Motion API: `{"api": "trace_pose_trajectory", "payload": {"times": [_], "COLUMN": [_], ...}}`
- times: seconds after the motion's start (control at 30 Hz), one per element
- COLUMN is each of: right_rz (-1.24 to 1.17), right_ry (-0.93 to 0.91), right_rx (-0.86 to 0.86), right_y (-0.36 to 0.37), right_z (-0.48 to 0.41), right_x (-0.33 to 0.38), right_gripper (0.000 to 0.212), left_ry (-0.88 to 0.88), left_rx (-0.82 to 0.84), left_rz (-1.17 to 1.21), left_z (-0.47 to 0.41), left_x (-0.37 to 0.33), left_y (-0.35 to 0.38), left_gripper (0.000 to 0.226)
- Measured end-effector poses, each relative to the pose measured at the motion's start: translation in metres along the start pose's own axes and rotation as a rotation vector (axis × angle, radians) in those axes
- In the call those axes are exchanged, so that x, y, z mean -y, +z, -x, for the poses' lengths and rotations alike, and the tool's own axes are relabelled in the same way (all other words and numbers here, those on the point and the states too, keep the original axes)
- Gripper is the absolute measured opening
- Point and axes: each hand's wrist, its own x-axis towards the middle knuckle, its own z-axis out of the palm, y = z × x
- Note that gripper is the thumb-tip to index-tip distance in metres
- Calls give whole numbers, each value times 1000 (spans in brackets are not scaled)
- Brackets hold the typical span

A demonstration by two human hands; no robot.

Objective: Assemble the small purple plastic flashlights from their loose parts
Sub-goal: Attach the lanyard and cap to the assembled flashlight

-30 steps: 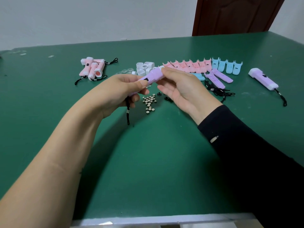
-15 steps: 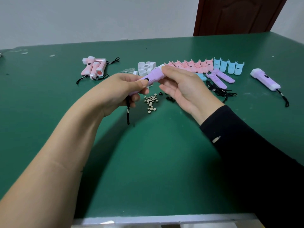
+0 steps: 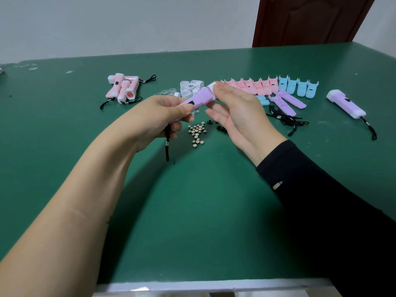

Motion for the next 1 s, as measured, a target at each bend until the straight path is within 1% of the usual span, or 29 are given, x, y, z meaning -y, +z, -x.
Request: {"api": "trace_pose_trajectory", "payload": {"times": [0.27, 0.5, 0.7, 0.87, 1.0], "right_rz": [3, -16, 40, 79, 75], "right_ry": [29, 6, -34, -70, -93], "right_rx": [31, 46, 50, 39, 92], "right_y": [-2, -2, -2, -2, -3], "right_z": [-1, -2, -1, -3, -3], "right_x": [0, 1, 1, -1, 1], "right_gripper": [9, 10, 14, 17, 18], "left_ry": [15, 24, 51, 148, 252], "left_rx": [27, 34, 10, -7, -11], "left_rz": [4, 28, 27, -97, -169], "left_z": [0, 1, -1, -4, -5], "left_x": [1, 1, 2, 8, 11], "left_y": [-1, -1, -1, -1, -2], "left_gripper": [19, 18, 15, 18, 23]}}
